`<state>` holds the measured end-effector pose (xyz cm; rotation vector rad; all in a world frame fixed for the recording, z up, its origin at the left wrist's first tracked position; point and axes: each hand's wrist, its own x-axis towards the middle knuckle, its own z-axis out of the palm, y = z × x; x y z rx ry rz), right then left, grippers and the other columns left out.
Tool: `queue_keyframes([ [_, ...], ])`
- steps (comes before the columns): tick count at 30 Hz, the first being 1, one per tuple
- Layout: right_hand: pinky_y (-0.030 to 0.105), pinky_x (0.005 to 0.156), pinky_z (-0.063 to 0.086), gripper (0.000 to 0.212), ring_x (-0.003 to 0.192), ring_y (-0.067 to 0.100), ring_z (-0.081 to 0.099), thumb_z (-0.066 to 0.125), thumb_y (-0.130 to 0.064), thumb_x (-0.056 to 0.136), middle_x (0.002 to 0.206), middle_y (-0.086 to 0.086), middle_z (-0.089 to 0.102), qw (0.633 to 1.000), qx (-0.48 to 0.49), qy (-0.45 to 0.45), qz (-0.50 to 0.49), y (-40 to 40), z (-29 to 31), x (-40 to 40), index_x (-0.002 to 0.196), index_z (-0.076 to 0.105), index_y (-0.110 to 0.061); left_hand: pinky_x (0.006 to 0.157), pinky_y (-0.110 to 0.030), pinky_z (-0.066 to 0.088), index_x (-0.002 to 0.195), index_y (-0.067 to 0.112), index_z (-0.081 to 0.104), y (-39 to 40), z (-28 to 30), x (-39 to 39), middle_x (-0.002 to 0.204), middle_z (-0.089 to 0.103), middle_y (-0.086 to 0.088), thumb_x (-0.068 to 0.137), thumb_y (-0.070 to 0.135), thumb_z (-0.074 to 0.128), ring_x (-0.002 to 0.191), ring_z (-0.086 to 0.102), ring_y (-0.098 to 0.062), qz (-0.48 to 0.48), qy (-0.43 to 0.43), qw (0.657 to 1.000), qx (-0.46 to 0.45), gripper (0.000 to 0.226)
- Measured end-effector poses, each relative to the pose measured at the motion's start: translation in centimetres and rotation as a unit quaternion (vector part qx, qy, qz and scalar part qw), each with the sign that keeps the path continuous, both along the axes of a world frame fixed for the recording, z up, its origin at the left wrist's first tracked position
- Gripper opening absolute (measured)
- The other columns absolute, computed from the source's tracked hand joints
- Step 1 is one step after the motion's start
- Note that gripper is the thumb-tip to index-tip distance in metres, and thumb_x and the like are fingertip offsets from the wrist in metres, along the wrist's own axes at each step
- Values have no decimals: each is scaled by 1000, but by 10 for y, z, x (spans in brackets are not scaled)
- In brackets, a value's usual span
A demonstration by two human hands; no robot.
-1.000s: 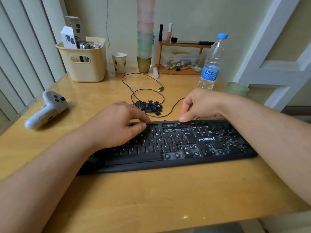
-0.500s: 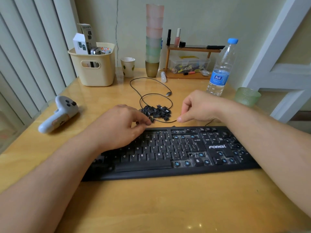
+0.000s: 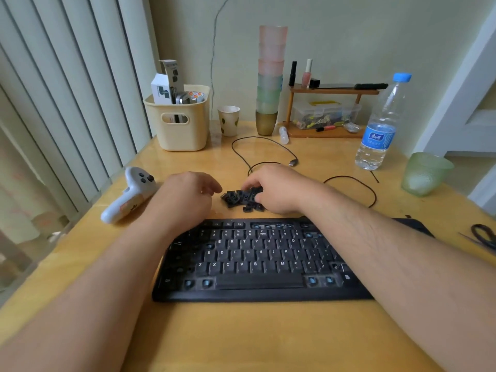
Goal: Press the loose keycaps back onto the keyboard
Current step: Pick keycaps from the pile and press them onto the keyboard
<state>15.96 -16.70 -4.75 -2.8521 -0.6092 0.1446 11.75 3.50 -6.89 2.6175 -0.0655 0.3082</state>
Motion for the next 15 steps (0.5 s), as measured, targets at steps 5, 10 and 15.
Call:
queue_keyframes([
  [5, 32, 99, 46, 31, 125, 21, 56, 76, -30, 91, 134, -2, 63, 999, 27, -31, -14, -3, -8, -2, 123, 73, -32, 87, -26, 48, 112, 35, 75, -3, 2, -3, 116, 73, 10, 100, 14, 49, 101, 60, -11, -4, -11, 1000, -9, 36],
  [10, 31, 94, 49, 34, 109, 11, 62, 71, -28, 95, 121, -16, 65, 988, 145, -19, -46, -11, 1, -18, 127, 70, -38, 80, -23, 46, 113, 40, 72, -7, 5, -7, 110, 70, 17, 97, 15, 54, 98, 64, -4, -51, -33, 998, -24, 35],
  [15, 30, 75, 51, 26, 84, 18, 62, 63, -3, 99, 103, 9, 72, 730, 631, 248, -87, -30, 2, -44, 119, 70, -18, 82, -23, 51, 119, 40, 69, -22, 4, -17, 106, 68, 19, 89, 41, 77, 96, 63, 1, -177, -107, 975, -81, 31],
])
